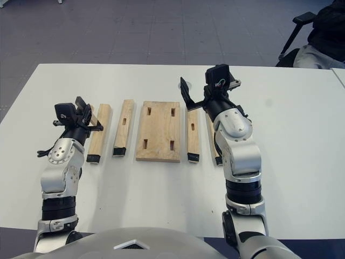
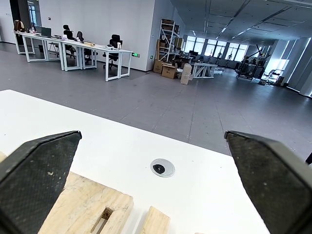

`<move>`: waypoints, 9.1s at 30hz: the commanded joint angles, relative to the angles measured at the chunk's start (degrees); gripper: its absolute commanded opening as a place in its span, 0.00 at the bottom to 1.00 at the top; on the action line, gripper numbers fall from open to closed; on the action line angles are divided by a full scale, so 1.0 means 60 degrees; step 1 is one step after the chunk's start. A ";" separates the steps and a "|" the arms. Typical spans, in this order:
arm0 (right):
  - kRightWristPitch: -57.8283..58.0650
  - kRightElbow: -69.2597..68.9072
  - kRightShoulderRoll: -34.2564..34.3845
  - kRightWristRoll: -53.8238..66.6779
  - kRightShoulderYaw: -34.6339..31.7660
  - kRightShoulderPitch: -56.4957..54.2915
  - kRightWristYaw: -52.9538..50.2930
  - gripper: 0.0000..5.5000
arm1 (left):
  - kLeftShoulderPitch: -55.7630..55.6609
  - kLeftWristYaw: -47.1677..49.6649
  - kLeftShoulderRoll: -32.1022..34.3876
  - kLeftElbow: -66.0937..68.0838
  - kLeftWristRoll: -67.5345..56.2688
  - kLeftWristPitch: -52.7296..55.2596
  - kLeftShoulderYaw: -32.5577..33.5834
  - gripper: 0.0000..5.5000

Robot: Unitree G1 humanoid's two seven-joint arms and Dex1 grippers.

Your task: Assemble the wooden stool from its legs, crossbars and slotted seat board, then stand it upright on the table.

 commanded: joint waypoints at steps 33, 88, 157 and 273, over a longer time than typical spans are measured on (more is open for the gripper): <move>0.0101 -0.0027 0.0077 -0.0174 -0.0022 -0.0147 -0.0134 1.00 | -0.1167 0.0117 -0.0406 -0.1604 -0.0827 0.2392 0.0618 0.54; 0.0352 -0.0441 0.0339 -0.0205 -0.0102 0.0213 -0.0457 1.00 | -0.4357 0.0215 -0.0031 0.0920 -0.1985 0.6089 0.2240 0.56; 0.1288 -0.1287 0.0564 0.0003 0.0030 0.0391 -0.0769 1.00 | -0.2923 0.0383 -0.0422 -0.3630 -0.0622 1.1147 0.0566 0.24; 0.6498 0.3330 0.0554 1.1828 -0.1853 -0.3578 0.0832 0.08 | -0.5644 -0.5453 0.2674 0.1411 -1.1571 1.1698 0.1304 0.09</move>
